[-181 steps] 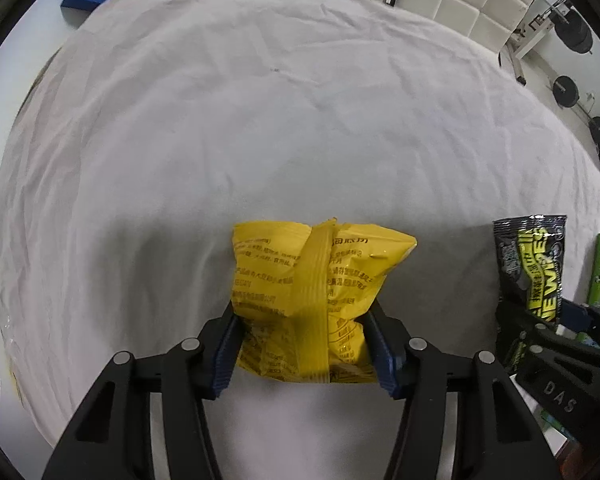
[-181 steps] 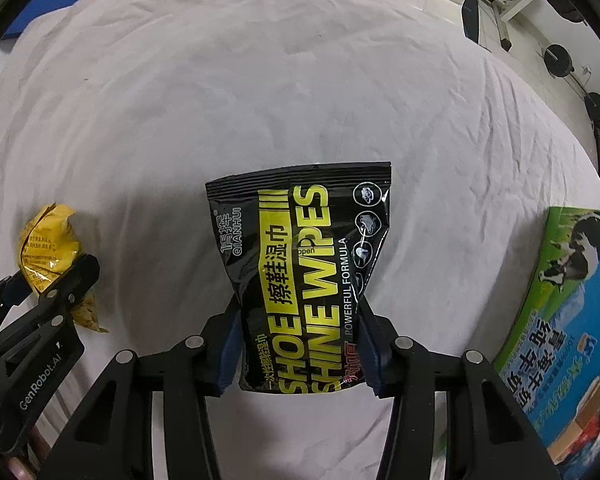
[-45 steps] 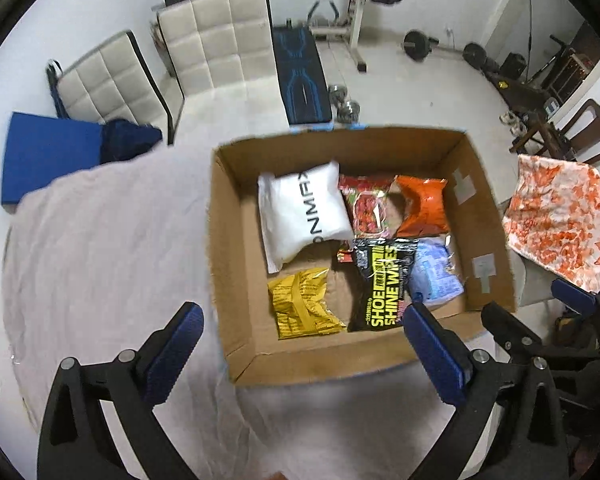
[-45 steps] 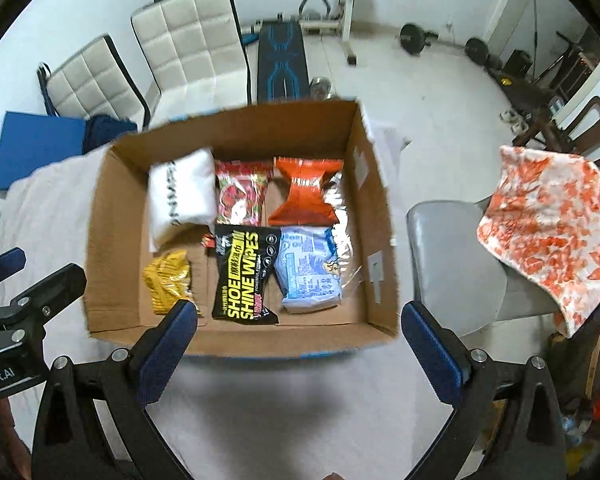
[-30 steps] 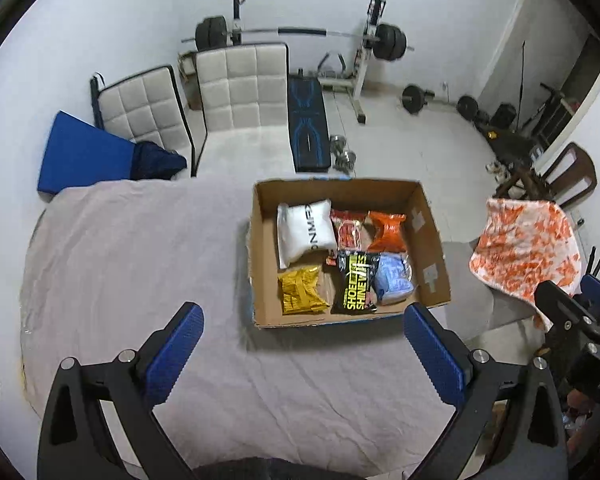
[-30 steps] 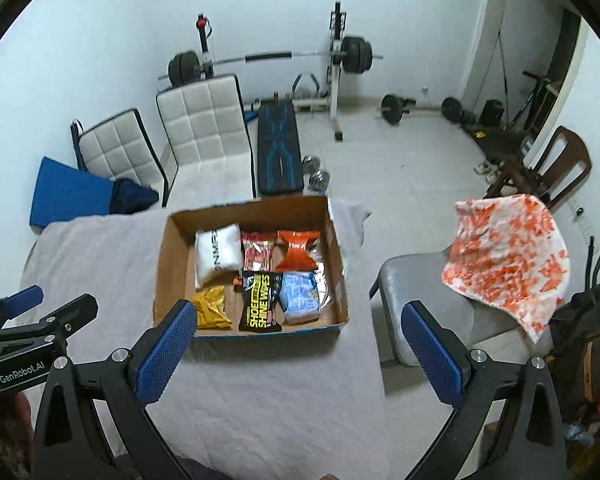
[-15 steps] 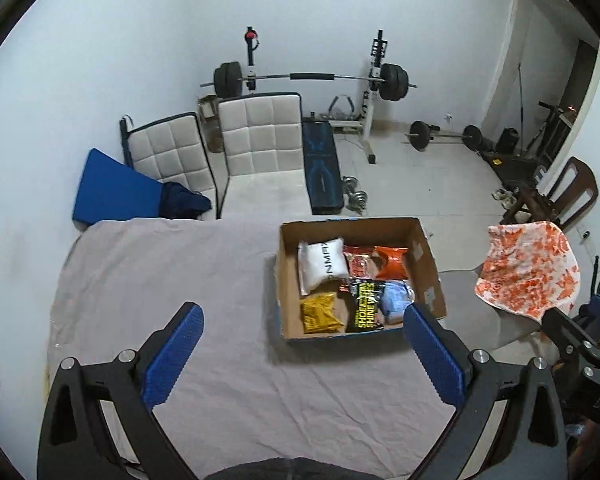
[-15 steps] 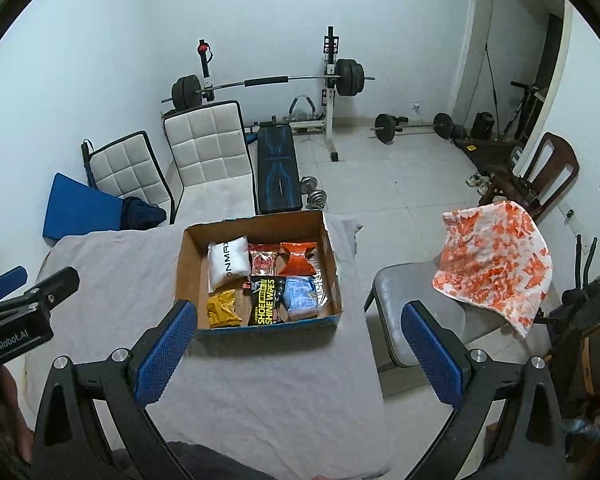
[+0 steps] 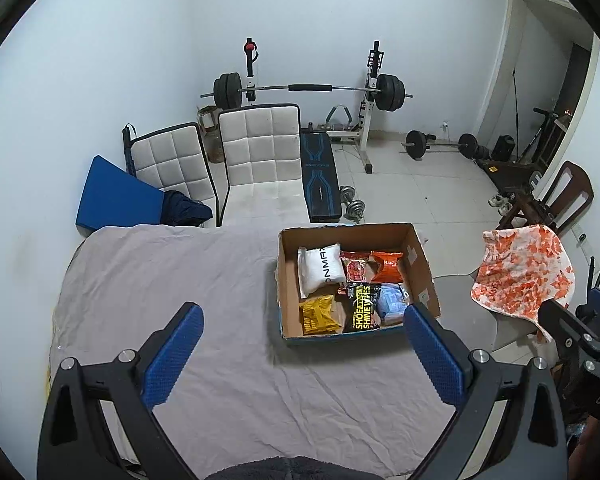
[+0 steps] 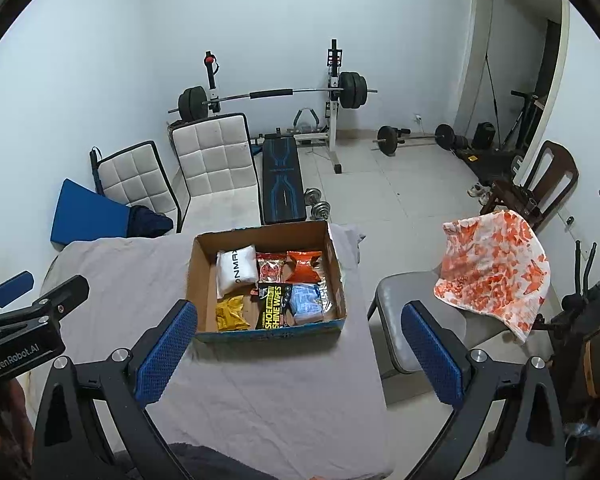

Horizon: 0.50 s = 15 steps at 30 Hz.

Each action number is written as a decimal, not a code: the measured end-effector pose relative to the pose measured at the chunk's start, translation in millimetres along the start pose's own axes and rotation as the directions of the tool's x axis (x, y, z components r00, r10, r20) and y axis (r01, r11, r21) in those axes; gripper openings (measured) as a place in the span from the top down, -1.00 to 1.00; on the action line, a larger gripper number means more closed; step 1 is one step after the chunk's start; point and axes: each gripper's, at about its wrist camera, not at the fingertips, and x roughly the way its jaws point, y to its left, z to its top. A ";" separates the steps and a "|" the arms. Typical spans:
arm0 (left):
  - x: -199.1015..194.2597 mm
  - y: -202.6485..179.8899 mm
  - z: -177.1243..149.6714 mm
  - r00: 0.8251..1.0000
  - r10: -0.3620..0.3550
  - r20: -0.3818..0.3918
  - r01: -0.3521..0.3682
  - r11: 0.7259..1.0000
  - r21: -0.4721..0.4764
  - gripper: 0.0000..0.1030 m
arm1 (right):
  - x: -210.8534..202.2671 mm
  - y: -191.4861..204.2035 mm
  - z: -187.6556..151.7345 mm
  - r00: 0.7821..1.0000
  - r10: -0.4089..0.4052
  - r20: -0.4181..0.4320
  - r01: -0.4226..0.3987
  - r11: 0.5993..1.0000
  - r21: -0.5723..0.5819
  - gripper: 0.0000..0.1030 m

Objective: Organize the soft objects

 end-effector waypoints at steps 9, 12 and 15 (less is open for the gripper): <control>-6.3 3.6 -1.6 1.000 -0.005 0.005 0.006 1.000 -0.011 -0.99 | -2.2 2.4 0.3 1.000 -0.011 0.009 0.011 1.000 0.003 -1.00; -7.5 4.1 -1.4 1.000 -0.004 0.006 0.004 1.000 -0.010 -0.99 | -2.4 4.6 1.1 1.000 -0.006 0.008 0.006 1.000 -0.001 -1.00; -6.5 4.3 -1.9 1.000 -0.005 0.005 0.005 1.000 -0.011 -0.99 | -3.4 6.2 1.7 1.000 -0.005 0.011 0.005 1.000 -0.005 -1.00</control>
